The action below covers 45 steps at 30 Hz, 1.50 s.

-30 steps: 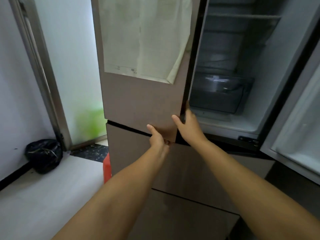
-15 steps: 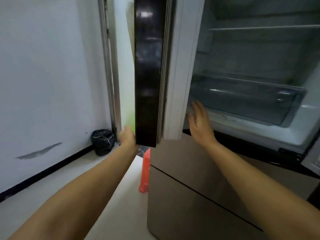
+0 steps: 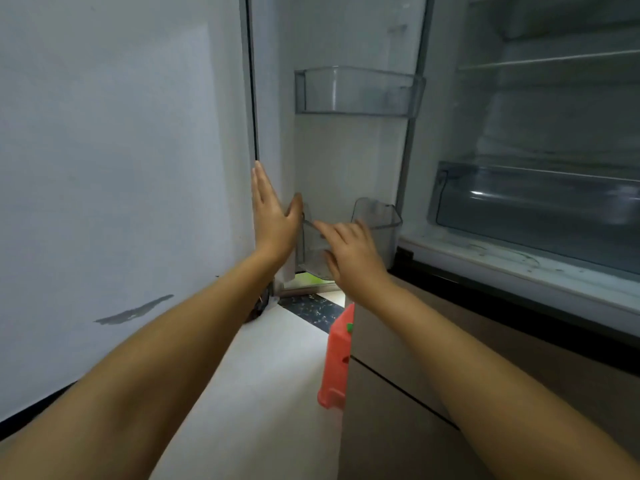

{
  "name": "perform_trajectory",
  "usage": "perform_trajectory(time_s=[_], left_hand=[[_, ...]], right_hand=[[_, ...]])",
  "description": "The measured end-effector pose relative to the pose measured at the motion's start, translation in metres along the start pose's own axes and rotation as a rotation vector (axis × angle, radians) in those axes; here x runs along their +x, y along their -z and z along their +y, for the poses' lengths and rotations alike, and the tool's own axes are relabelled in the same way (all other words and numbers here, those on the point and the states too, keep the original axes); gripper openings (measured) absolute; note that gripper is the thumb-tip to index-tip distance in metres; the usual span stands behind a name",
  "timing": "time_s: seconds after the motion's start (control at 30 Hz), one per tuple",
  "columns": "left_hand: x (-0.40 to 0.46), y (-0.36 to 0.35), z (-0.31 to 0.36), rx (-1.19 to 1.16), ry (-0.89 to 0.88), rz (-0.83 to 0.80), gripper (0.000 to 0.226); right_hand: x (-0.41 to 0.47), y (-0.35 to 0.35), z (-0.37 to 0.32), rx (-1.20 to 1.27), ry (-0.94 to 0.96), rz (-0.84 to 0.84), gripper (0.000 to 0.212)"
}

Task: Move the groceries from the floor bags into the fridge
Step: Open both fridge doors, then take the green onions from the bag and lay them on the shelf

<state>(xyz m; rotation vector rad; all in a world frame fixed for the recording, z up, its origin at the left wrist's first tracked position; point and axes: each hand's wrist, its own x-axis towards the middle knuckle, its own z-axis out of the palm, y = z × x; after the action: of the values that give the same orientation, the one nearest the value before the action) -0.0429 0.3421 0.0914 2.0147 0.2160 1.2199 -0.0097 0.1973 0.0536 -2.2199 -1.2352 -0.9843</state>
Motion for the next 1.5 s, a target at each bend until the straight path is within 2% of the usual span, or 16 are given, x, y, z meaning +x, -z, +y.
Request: perform_trajectory(time_s=[0.17, 0.4, 0.6, 0.7, 0.8, 0.87, 0.97, 1.03, 1.17, 1.4, 1.5], left_hand=[[0.038, 0.012, -0.036, -0.053, 0.049, -0.080, 0.071], [0.065, 0.013, -0.064, -0.060, 0.105, -0.169, 0.068], [0.054, 0.031, -0.068, 0.014, 0.272, -0.328, 0.063], [0.012, 0.048, -0.067, 0.068, 0.270, -0.371, 0.060], [-0.045, 0.074, -0.062, 0.128, 0.261, -0.373, 0.058], [-0.087, 0.097, -0.061, 0.176, 0.315, -0.364, 0.055], [-0.161, 0.136, -0.066, 0.252, 0.443, -0.332, 0.050], [-0.217, 0.164, -0.073, 0.314, 0.538, -0.308, 0.049], [-0.317, 0.230, -0.081, 0.419, 0.729, -0.283, 0.049], [-0.421, 0.373, -0.080, 0.566, 0.950, -0.080, 0.040], [-0.460, 0.438, -0.081, 0.624, 1.028, -0.017, 0.038]], right_hand=[[0.032, -0.031, -0.025, -0.020, -0.029, -0.086, 0.063], [0.062, -0.045, -0.048, -0.106, -0.120, -0.215, 0.073], [0.080, -0.045, -0.051, -0.104, -0.137, -0.402, 0.078], [0.074, -0.034, -0.047, 0.017, -0.104, -0.439, 0.073], [0.041, -0.020, -0.046, 0.284, -0.161, -0.257, 0.061], [0.000, -0.022, -0.056, 0.302, -0.130, -0.205, 0.056], [-0.074, -0.043, -0.088, 0.293, 0.004, -0.382, 0.054], [-0.120, -0.055, -0.120, 0.314, 0.035, -0.551, 0.052], [-0.182, -0.071, -0.191, 0.355, 0.113, -0.759, 0.047], [-0.216, -0.082, -0.323, 0.359, 0.300, -0.945, 0.044], [-0.221, -0.096, -0.391, 0.308, 0.394, -1.129, 0.044]])
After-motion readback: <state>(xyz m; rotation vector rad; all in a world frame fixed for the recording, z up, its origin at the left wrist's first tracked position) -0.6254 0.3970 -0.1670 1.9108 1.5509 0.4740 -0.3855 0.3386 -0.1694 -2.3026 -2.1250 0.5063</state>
